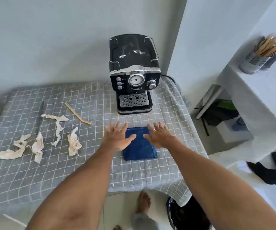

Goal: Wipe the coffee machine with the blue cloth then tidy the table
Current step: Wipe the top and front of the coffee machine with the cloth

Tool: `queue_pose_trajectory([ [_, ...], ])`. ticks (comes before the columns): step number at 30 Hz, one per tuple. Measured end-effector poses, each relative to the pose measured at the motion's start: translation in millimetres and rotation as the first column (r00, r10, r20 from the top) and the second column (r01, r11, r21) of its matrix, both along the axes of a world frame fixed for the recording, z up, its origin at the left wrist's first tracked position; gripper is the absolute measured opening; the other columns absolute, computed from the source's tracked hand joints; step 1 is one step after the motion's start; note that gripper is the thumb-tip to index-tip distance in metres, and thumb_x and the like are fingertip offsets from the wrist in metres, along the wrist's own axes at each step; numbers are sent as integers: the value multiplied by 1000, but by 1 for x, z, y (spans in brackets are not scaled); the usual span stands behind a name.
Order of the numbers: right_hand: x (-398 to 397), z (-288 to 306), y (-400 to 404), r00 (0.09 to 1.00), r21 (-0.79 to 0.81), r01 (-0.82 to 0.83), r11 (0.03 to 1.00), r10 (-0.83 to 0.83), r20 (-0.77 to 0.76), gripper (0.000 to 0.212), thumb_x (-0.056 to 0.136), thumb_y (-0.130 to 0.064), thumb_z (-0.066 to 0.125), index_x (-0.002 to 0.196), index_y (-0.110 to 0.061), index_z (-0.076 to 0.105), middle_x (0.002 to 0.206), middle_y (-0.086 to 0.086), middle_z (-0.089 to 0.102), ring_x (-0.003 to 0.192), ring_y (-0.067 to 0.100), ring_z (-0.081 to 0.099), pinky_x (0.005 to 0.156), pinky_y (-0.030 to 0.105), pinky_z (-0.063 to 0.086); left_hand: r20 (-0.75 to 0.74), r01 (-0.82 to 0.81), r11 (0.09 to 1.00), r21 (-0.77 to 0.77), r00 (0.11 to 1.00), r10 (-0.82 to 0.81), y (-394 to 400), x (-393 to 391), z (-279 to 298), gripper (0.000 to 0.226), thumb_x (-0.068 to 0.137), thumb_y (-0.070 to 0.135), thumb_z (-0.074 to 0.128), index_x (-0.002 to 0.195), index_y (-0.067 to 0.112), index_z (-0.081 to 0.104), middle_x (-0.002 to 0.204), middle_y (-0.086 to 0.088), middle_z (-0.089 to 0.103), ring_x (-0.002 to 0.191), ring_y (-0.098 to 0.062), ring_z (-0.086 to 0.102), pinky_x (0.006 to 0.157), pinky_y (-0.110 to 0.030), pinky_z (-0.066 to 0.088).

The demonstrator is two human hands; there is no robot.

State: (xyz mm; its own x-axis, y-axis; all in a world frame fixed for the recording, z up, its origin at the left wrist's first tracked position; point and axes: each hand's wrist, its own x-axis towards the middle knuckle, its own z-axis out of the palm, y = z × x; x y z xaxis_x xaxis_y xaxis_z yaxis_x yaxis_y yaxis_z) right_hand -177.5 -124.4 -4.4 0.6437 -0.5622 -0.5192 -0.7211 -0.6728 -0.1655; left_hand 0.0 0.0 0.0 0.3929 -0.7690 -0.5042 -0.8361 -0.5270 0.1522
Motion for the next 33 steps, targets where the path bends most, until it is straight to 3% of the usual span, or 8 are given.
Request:
queue_pose_trajectory([
  [7, 0, -39, -10, 988, -79, 36, 996, -23, 155, 63, 107, -51, 32, 159, -15, 24, 158, 7, 35, 142, 33, 36, 114, 54, 36, 45, 12, 999, 46, 999, -14, -13, -4, -36, 77, 102, 60, 36, 164, 27, 2, 170, -5, 11, 154, -39, 13, 124, -55, 14],
  [15, 9, -48, -25, 953, 21, 137, 990, -138, 270, 42, 100, -41, 58, 131, -14, 49, 131, 10, 47, 121, 30, 49, 106, 46, 46, 91, -34, 993, -117, 995, 45, -19, -2, -40, 51, 98, 50, 54, 140, 23, 47, 136, -3, 51, 125, -27, 45, 104, -43, 41],
  [20, 7, -45, -20, 898, 143, 228, 963, -265, 351, 34, 98, -26, 64, 127, -21, 48, 127, 6, 51, 112, 30, 57, 95, 46, 51, -94, -137, 949, -283, 989, 115, -9, -6, -35, 24, 103, 36, 54, 122, 22, 49, 114, -3, 65, 109, -26, 55, 91, -41, 49],
  [23, 4, -46, -15, 894, 225, 283, 932, -342, 290, 46, 99, -27, 64, 141, -16, 48, 135, 14, 50, 118, 32, 55, 104, 45, 47, -236, -195, 920, -340, 965, 117, 1, -9, -30, 14, 103, 31, 55, 112, 29, 44, 100, -2, 64, 90, -21, 61, 73, -35, 49],
  [25, 0, -44, -7, 884, 246, 311, 918, -375, 280, 39, 100, -32, 62, 134, -14, 55, 129, 15, 52, 116, 30, 53, 103, 39, 45, -312, -208, 897, -390, 946, 84, 10, -10, -23, 15, 103, 27, 55, 107, 32, 41, 95, 1, 62, 81, -19, 62, 65, -30, 45],
  [27, -5, -32, 3, 814, 308, 354, 883, -453, 363, 32, 99, -31, 64, 127, -15, 62, 120, 11, 56, 111, 27, 56, 100, 38, 47, -350, -204, 869, -451, 936, 38, 18, -12, -11, 18, 103, 21, 56, 105, 31, 41, 87, 5, 62, 75, -17, 61, 59, -28, 42],
  [31, -13, 15, 18, 653, 421, 350, 837, -540, 531, 11, 96, -25, 71, 104, -19, 67, 93, 4, 72, 85, 19, 67, 69, 28, 55, -378, -235, 791, -565, 926, 4, 31, -7, 22, 19, 100, 15, 59, 103, 29, 46, 84, 6, 64, 71, -14, 61, 60, -31, 46],
  [33, -11, 46, 20, 594, 424, 333, 843, -536, 600, 12, 93, -21, 75, 102, -16, 69, 93, 3, 75, 83, 18, 68, 70, 29, 55, -371, -240, 746, -621, 928, -10, 31, -1, 40, 20, 99, 13, 59, 105, 29, 48, 91, 4, 67, 73, -14, 62, 61, -29, 46],
])
